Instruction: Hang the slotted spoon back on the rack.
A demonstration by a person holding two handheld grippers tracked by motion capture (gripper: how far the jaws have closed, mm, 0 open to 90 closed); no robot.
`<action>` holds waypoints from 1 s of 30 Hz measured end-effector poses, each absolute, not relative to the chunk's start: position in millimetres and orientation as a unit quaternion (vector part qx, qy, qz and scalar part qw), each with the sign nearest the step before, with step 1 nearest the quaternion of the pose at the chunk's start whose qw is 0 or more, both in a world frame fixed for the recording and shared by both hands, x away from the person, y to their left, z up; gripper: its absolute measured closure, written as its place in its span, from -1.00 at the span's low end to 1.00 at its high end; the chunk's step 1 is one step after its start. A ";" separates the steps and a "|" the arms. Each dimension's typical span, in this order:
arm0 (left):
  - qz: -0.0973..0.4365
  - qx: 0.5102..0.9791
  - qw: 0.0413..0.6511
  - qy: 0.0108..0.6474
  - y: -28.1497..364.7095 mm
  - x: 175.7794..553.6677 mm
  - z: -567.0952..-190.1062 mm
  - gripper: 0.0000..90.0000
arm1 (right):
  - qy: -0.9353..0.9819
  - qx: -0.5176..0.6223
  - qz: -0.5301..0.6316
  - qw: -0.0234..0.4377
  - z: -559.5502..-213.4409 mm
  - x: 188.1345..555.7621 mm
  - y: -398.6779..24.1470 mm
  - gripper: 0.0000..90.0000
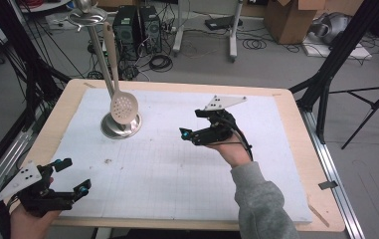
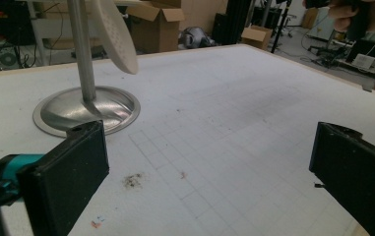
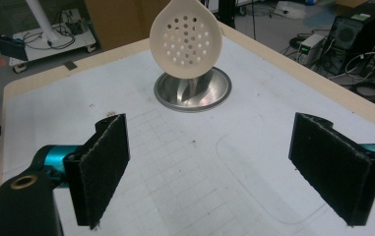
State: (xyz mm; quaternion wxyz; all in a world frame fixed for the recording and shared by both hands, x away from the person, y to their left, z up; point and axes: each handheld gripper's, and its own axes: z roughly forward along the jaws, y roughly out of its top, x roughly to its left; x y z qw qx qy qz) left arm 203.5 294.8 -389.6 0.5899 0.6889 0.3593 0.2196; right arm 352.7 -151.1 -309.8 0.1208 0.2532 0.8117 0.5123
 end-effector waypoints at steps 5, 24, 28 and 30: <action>0.215 0.685 0.600 0.353 291.7 205.4 -384.5 -0.96 | 0.807 0.244 0.522 0.129 -311.6 340.4 -157.6 -0.67; 0.213 0.689 0.595 0.354 287.8 213.4 -387.6 -0.96 | 0.779 0.247 0.554 0.159 -327.6 303.8 -207.3 -0.68; 0.214 0.688 0.596 0.354 287.6 215.4 -388.2 -0.96 | 0.774 0.256 0.556 0.165 -333.7 297.9 -219.8 -0.68; 0.214 0.689 0.596 0.354 287.7 216.5 -388.8 -0.96 | 0.774 0.259 0.553 0.164 -337.7 296.0 -225.3 -0.69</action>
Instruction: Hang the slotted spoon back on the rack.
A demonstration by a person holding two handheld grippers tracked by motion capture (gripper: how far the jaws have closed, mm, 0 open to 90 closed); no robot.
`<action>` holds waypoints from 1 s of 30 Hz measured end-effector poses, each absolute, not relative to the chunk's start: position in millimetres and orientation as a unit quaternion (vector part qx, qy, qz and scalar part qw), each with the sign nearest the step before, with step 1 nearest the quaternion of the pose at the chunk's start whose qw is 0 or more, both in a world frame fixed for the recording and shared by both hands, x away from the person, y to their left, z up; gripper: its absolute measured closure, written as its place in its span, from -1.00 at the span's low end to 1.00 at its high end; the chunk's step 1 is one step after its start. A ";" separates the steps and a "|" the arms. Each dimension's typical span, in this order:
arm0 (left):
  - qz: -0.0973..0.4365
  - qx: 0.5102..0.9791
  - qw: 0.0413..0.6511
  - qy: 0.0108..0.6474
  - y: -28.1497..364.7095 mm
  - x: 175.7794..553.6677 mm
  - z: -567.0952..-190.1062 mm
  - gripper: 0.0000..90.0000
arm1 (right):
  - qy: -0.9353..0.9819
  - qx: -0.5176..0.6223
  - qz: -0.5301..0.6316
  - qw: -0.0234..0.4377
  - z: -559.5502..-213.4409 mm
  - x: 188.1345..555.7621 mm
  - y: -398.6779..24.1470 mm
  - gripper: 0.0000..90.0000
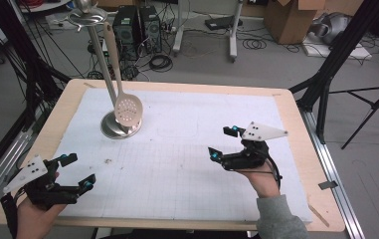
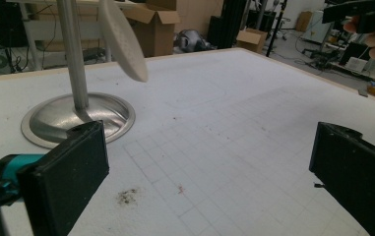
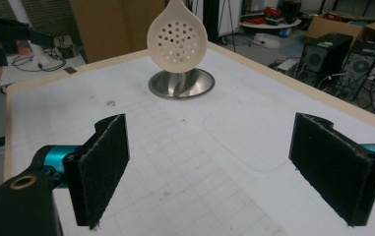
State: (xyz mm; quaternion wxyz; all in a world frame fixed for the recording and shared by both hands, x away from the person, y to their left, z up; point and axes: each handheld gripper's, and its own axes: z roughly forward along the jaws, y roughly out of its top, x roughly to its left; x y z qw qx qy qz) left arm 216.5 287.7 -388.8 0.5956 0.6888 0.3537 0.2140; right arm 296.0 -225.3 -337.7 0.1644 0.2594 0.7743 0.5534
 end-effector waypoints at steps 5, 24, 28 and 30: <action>0.212 0.689 0.596 0.355 287.9 218.8 -389.9 -0.96 | 0.769 0.267 0.557 0.164 -346.6 290.3 -237.3 -0.69; 0.213 0.690 0.594 0.354 289.1 221.0 -389.2 -0.96 | 0.752 0.277 0.578 0.152 -372.5 265.5 -264.6 -0.73; 0.212 0.692 0.593 0.354 288.8 221.0 -389.4 -0.96 | 0.748 0.281 0.580 0.158 -375.9 259.2 -269.9 -0.73; 0.212 0.691 0.593 0.354 288.9 221.1 -389.7 -0.96 | 0.743 0.285 0.584 0.162 -377.3 256.3 -273.2 -0.73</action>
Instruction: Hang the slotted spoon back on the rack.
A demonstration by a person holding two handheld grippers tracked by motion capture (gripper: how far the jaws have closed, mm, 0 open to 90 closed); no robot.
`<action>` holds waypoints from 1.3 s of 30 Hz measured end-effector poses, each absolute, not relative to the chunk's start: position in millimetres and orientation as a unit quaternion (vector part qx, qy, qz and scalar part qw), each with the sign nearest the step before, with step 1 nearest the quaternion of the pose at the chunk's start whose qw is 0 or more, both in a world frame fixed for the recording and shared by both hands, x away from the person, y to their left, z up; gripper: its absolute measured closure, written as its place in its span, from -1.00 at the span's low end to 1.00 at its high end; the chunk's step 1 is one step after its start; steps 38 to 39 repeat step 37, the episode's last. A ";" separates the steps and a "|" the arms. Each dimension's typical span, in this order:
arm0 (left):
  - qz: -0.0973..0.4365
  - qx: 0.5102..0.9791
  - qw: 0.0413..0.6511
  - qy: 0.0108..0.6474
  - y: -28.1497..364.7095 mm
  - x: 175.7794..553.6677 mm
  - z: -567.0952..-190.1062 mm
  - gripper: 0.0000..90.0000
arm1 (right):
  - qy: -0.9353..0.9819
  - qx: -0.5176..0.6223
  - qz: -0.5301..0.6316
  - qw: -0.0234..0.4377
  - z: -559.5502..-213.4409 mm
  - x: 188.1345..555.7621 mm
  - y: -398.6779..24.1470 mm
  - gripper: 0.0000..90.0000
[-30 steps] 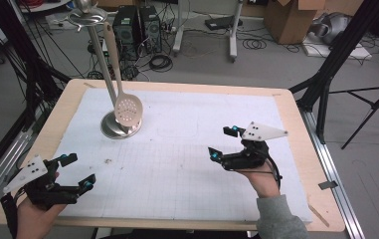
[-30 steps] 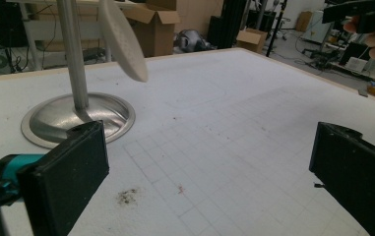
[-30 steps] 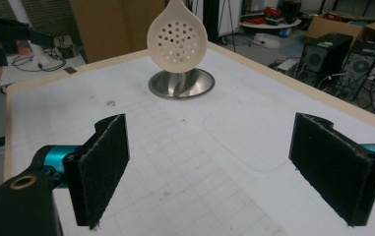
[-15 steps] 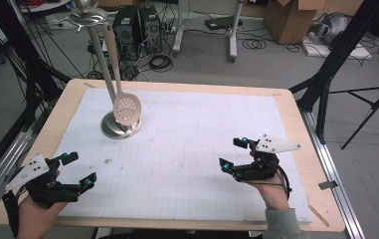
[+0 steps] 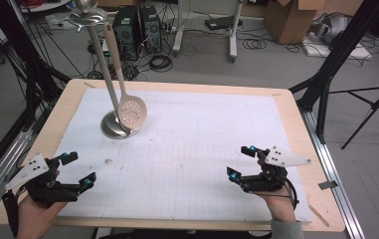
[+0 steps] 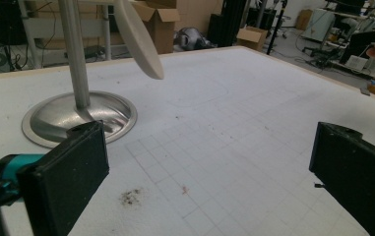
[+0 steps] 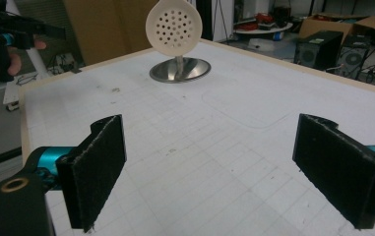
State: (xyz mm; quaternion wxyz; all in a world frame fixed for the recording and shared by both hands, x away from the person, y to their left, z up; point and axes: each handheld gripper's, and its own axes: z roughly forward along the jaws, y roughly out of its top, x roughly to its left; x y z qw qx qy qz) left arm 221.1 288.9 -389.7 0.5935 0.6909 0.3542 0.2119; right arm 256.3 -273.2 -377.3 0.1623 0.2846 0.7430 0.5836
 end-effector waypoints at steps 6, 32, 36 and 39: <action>0.210 0.691 0.592 0.357 288.7 222.8 -393.5 -0.96 | 0.740 0.307 0.571 0.178 -385.5 250.9 -278.9 -0.73; 0.224 0.687 0.584 0.369 296.3 225.4 -403.5 -0.96 | 0.718 0.375 0.549 0.208 -410.4 236.3 -326.3 -0.73; 0.228 0.685 0.580 0.377 298.3 226.8 -406.2 -0.96 | 0.703 0.394 0.555 0.205 -416.0 233.8 -336.9 -0.73; 0.229 0.684 0.579 0.379 298.6 227.0 -406.7 -0.96 | 0.701 0.395 0.556 0.206 -416.6 233.6 -338.2 -0.73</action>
